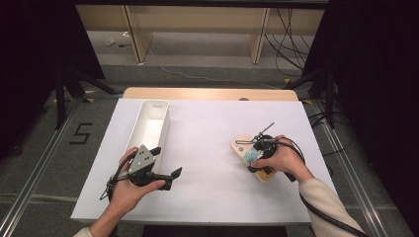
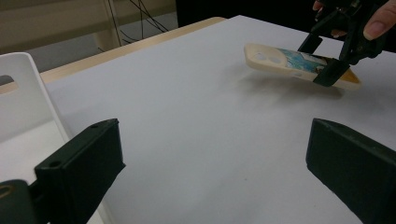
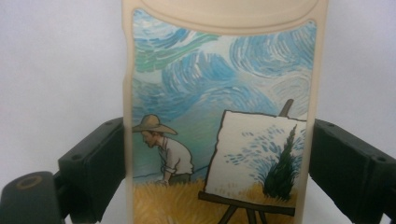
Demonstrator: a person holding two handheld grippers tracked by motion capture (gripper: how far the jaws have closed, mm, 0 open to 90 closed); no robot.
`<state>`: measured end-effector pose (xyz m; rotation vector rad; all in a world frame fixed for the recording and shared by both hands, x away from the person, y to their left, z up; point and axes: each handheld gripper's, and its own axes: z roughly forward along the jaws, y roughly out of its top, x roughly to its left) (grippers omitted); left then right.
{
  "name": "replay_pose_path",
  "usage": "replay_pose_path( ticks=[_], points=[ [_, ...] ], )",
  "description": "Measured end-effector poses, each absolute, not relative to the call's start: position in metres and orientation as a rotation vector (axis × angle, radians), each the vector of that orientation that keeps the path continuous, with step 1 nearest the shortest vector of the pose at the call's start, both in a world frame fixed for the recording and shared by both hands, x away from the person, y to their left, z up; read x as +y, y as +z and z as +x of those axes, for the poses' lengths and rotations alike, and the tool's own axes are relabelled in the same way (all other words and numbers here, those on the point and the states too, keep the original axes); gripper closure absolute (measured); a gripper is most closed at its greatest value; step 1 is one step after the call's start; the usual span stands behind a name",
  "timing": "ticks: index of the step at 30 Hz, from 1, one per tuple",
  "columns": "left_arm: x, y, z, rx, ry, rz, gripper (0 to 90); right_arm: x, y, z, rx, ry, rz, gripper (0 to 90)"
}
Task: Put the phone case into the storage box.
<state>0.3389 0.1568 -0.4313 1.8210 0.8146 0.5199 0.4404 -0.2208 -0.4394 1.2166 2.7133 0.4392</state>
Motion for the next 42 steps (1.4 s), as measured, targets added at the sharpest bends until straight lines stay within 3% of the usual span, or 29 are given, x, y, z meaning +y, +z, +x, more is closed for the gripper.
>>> replay_pose_path(
  ticks=[42],
  points=[
    [0.154,-0.431,0.341,0.805,0.529,1.833,3.4,-0.203,-0.438,0.42,2.467,1.034,0.973,11.6]
  ],
)
